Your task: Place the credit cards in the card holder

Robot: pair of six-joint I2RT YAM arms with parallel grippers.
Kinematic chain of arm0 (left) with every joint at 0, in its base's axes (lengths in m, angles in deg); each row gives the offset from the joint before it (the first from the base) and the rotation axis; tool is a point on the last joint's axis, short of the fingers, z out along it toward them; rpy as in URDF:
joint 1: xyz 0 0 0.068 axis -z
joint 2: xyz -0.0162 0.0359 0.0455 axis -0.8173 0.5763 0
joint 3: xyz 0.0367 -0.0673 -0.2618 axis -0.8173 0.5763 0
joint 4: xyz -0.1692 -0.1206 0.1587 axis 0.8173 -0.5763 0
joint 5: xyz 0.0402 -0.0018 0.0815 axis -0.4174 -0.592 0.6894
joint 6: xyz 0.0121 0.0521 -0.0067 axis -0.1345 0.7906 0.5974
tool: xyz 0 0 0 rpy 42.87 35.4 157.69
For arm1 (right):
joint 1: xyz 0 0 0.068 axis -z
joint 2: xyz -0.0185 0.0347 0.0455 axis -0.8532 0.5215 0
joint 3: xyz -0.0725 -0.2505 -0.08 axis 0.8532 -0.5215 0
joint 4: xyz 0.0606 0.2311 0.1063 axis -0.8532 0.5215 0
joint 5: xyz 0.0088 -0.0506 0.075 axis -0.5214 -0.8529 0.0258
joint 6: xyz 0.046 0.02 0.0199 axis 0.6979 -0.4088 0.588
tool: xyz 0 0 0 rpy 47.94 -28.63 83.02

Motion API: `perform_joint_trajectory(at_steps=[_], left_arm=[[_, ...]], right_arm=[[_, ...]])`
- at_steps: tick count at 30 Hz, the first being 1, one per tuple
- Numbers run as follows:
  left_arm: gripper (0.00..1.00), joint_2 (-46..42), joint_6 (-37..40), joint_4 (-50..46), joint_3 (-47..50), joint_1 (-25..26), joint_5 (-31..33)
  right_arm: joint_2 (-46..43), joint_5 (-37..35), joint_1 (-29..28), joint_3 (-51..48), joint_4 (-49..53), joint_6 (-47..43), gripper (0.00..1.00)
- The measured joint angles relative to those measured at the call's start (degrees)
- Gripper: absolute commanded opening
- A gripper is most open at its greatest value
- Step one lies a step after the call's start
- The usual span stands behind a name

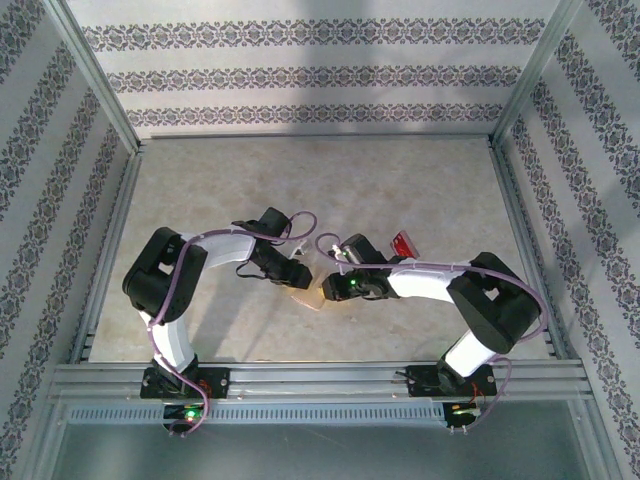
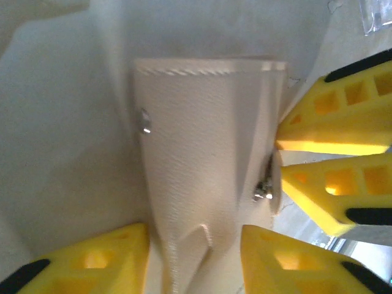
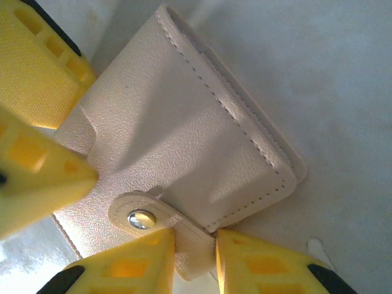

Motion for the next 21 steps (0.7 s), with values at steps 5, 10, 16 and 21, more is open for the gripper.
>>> perform_joint_trajectory(at_steps=[5,10,16,21], left_arm=[[0.38,-1.62,1.29,-5.49,-4.7,0.24,2.56],[0.1,-2.54,1.64,-7.82,-8.02,0.26,3.15],[0.0,-2.78,0.85,-7.96,-7.87,0.35,1.55],[0.0,-1.7,-0.09,-7.91,-7.87,0.37,0.48]], right_arm=[[0.35,0.2,0.0,0.24,-0.31,0.09,0.25],[0.39,0.17,0.02,0.24,-0.39,0.13,0.25],[0.39,0.17,0.02,0.24,-0.42,0.11,0.24],[0.39,0.17,0.02,0.24,-0.42,0.11,0.24]])
